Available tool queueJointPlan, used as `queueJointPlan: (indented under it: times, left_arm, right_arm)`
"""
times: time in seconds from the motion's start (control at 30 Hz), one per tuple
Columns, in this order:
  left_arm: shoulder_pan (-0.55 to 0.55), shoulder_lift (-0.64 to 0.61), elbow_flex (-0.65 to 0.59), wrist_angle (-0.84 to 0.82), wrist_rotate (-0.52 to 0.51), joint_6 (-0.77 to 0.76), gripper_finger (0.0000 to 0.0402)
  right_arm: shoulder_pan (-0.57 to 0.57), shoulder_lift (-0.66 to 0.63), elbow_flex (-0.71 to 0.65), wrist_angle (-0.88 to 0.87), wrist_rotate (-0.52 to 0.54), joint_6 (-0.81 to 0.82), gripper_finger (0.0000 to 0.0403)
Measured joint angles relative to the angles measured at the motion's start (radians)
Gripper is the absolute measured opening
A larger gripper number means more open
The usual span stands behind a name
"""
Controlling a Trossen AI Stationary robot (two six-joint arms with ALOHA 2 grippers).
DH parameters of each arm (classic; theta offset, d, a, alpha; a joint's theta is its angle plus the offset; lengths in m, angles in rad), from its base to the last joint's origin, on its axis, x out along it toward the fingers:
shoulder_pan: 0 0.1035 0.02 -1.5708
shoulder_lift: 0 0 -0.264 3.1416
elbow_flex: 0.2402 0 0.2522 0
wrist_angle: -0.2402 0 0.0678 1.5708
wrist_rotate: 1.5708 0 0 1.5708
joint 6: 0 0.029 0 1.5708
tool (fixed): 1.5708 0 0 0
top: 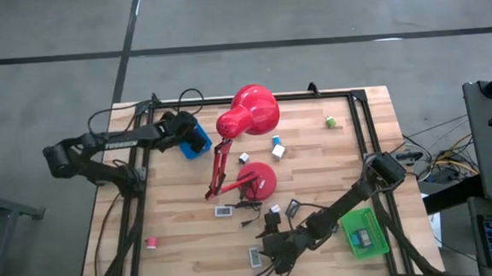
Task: Pick & Place Office items
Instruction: Put the top light pink charger adapter into the blue bin
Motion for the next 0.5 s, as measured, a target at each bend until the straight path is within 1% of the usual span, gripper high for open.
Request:
queueJointPlan:
  times: [0.27, 0.5]
  left_arm:
    - [0.014, 0.042, 0.007, -0.051, 0.0, -0.001, 0.0129]
    - [0.019, 0.053, 0.007, -0.054, 0.003, -0.004, 0.0129]
  right_arm:
    - [0.0, 0.0, 0.0, -0.002, 0.0, 0.0, 0.0224]
    - [0.0, 0.0, 0.0, -0.002, 0.0, 0.0, 0.0224]
